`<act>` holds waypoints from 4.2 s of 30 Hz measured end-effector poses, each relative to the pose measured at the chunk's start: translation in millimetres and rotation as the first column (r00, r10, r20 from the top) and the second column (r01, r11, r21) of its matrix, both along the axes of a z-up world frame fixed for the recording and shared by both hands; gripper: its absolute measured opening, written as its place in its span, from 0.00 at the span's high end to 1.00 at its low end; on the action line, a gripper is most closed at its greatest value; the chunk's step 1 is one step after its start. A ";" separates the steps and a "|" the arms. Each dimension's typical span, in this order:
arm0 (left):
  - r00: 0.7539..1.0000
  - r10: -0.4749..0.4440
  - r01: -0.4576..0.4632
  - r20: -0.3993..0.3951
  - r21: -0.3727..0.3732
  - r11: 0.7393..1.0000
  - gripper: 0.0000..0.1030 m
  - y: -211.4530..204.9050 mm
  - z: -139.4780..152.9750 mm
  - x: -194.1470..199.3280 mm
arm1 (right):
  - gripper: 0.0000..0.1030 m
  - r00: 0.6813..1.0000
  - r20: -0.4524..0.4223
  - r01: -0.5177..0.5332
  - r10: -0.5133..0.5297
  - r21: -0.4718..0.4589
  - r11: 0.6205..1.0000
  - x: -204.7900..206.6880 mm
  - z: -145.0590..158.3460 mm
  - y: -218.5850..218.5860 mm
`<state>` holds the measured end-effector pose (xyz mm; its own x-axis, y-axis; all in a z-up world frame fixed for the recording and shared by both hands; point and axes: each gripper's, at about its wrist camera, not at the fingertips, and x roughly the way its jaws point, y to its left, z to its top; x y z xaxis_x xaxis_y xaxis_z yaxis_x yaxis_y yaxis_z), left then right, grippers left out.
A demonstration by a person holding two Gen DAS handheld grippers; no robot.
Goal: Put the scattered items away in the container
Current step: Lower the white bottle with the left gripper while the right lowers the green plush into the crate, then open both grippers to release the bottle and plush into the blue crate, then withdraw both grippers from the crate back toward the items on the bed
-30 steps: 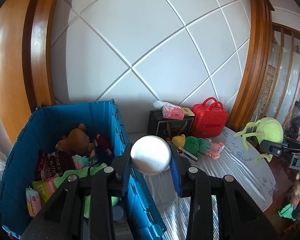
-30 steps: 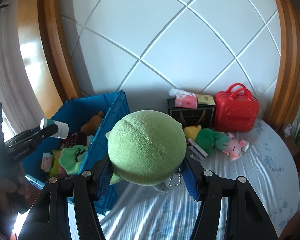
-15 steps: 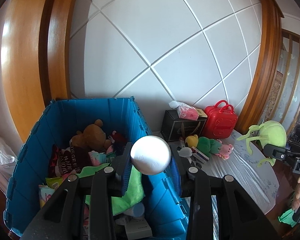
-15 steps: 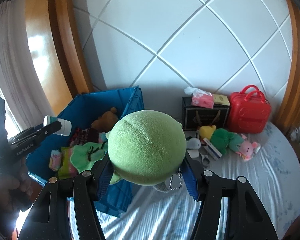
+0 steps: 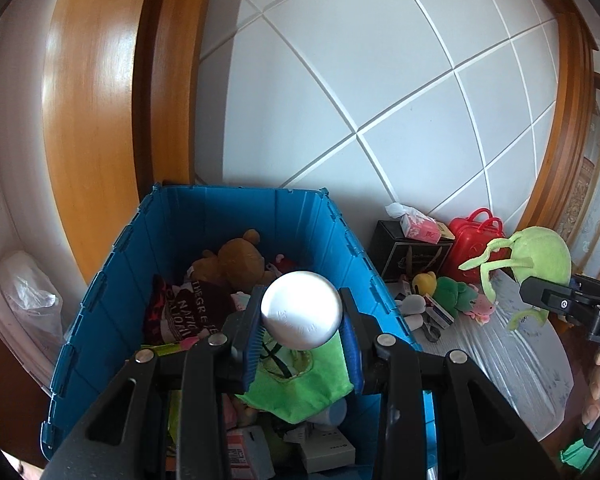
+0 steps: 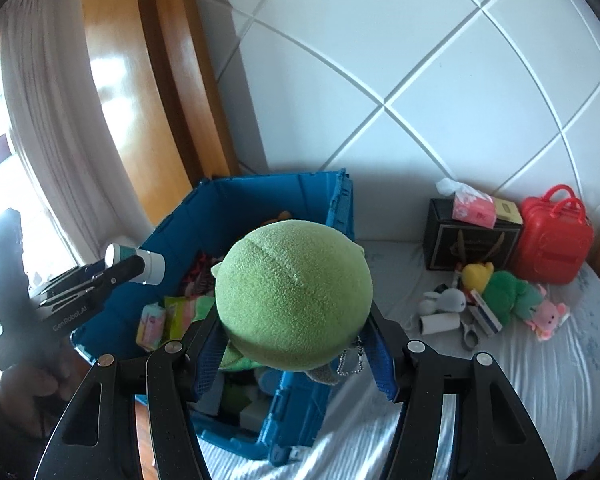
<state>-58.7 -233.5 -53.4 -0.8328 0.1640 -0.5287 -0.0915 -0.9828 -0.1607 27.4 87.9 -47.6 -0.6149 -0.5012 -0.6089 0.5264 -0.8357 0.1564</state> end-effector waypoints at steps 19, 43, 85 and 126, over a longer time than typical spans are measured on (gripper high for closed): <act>0.993 0.110 -0.110 0.044 -0.001 0.994 0.67 -68.1 -19.1 -36.5 | 0.40 0.992 0.031 -0.125 0.124 0.058 0.990 -42.3 -5.8 -117.1; 0.986 0.104 -0.104 0.129 -0.004 0.995 0.35 -101.1 -23.7 -134.6 | 0.24 0.996 0.048 -0.085 0.081 0.082 0.993 -96.3 -18.6 -182.3; 0.962 0.245 -0.239 0.121 -0.060 0.969 0.00 52.4 -6.8 -53.7 | 0.01 0.981 0.008 -0.193 0.193 0.031 0.981 -53.9 -13.9 3.1; 0.967 -0.027 0.073 0.254 -0.174 0.982 0.00 357.3 -108.8 -137.4 | 0.01 0.985 0.143 0.078 -0.094 0.115 0.990 -172.6 -152.8 294.6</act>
<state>-196.2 123.8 -162.3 -0.6635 0.0849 -0.7433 -0.1211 -0.9926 -0.0053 -145.3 382.4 -200.4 -0.5517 -0.3763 -0.7443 0.4300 -0.8930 0.1327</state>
